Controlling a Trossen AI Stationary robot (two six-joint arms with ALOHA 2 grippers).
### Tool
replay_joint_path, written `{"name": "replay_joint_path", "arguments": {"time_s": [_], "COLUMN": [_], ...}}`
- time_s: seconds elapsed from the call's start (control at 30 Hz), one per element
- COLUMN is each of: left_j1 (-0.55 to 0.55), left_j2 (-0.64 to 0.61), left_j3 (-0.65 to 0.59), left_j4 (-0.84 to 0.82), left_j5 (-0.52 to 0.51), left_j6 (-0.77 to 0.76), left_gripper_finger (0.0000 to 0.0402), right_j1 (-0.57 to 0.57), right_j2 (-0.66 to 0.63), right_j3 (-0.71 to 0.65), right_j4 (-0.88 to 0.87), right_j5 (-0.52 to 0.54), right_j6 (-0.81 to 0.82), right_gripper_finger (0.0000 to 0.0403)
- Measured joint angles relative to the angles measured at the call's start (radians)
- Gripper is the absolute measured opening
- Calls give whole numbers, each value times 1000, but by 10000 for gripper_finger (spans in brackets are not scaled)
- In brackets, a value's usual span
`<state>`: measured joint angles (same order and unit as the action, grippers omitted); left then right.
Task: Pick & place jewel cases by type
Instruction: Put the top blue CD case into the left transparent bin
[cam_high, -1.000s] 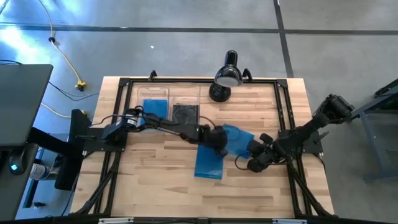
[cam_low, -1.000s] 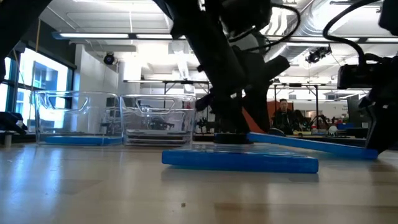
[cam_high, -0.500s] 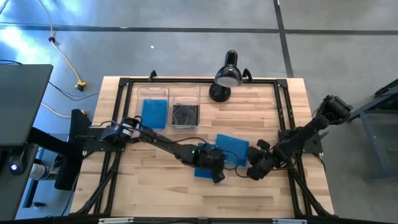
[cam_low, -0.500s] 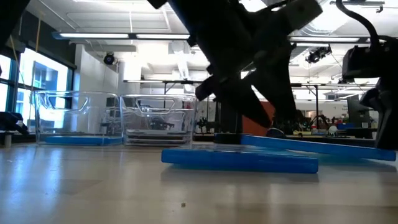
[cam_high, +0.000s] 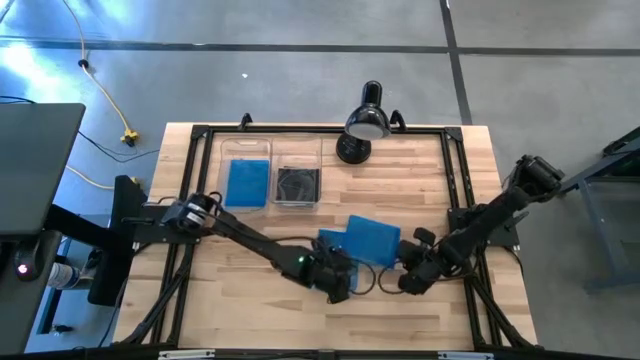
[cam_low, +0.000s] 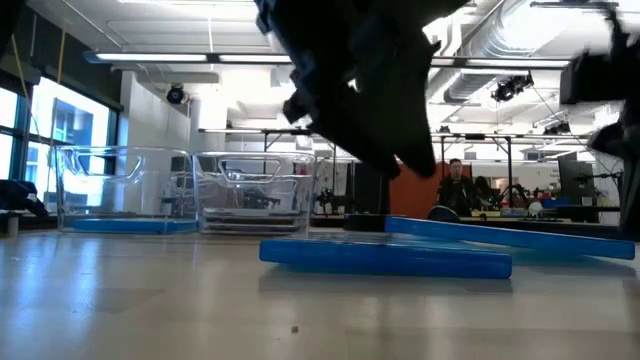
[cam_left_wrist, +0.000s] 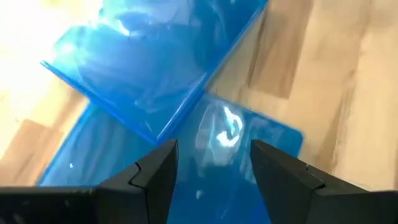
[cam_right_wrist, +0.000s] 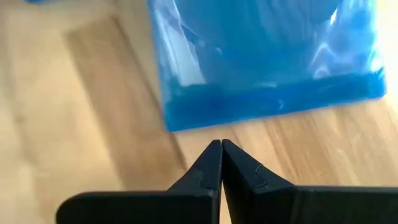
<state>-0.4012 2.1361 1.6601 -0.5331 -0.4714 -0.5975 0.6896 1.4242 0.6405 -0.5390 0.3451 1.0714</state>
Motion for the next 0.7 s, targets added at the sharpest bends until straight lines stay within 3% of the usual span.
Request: {"name": "replay_joint_path", "arguments": {"time_s": [0.33, 0.5, 0.7], "left_j1": [-77, -95, -106], "left_j2": [-14, -13, -13], "left_j3": [0, -1, -1], "left_j4": [-75, -111, -166], "left_j5": [-94, -135, -152], "left_j6": [40, 25, -6], "left_gripper_finger": [197, 197, 197], "right_j1": [158, 162, 154], "right_j2": [65, 241, 494], "right_j3": [255, 424, 673], "right_j4": [-119, -198, -470], "right_j5": [271, 354, 466], "right_j6": [-18, -138, -175], "right_gripper_finger": [0, 0, 0]}}
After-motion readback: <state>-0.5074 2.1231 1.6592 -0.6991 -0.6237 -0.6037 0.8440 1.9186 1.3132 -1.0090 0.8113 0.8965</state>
